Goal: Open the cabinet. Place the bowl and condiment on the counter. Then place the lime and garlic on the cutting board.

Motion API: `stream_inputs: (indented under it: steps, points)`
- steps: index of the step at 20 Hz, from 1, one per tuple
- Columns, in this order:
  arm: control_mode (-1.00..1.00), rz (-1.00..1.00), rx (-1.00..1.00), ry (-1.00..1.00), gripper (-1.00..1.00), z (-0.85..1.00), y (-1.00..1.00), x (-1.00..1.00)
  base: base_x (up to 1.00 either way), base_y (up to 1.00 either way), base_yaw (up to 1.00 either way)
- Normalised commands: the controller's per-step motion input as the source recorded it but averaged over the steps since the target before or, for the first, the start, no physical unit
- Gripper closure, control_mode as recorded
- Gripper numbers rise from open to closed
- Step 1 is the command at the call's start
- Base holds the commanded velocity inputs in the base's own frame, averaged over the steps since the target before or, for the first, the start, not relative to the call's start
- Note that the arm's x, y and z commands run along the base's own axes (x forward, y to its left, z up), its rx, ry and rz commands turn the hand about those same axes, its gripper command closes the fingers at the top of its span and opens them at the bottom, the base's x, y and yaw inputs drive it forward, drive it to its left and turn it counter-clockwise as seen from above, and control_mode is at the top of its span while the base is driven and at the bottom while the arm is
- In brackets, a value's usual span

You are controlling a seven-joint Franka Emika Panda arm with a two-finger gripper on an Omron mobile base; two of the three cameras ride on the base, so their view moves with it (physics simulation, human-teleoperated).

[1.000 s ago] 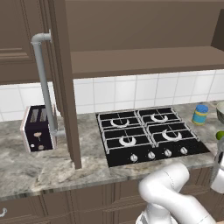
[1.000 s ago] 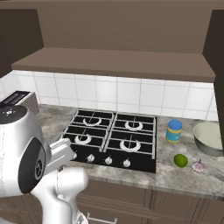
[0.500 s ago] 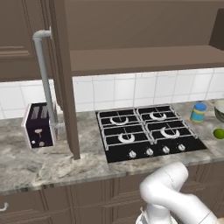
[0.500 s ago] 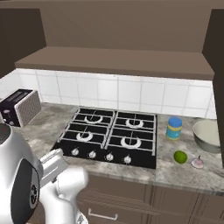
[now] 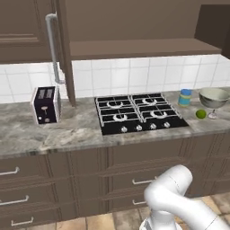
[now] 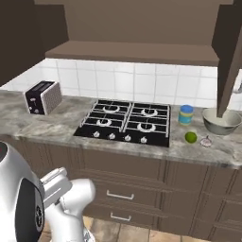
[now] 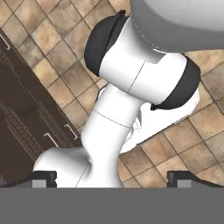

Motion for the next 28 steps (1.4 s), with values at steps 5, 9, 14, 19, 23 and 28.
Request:
stream_inputs:
  steps: [5, 9, 14, 19, 23, 28]
  points:
    - [1.0, 0.0, 0.0, 0.0, -1.0, 0.0, 0.0, 0.0, -0.4, -0.5, 0.0]
    - [1.0, 0.0, 0.0, 0.0, -1.0, 0.0, 0.0, 0.0, 0.0, -0.79, 0.0]
    - [1.0, 0.0, 0.0, 0.0, -1.0, 0.0, 0.0, 0.0, 0.02, -0.84, 0.0]
    - [1.0, 0.0, 0.0, 0.0, -1.0, 0.0, 0.0, 0.0, 0.03, -0.65, 0.0]
    - [1.0, 0.0, 0.0, 0.0, -1.0, 0.0, 0.0, 0.0, 0.15, -0.5, 0.0]
    - [1.0, 0.0, 0.0, 0.0, -1.0, 0.0, 0.0, 0.0, 0.51, -0.32, 0.0]
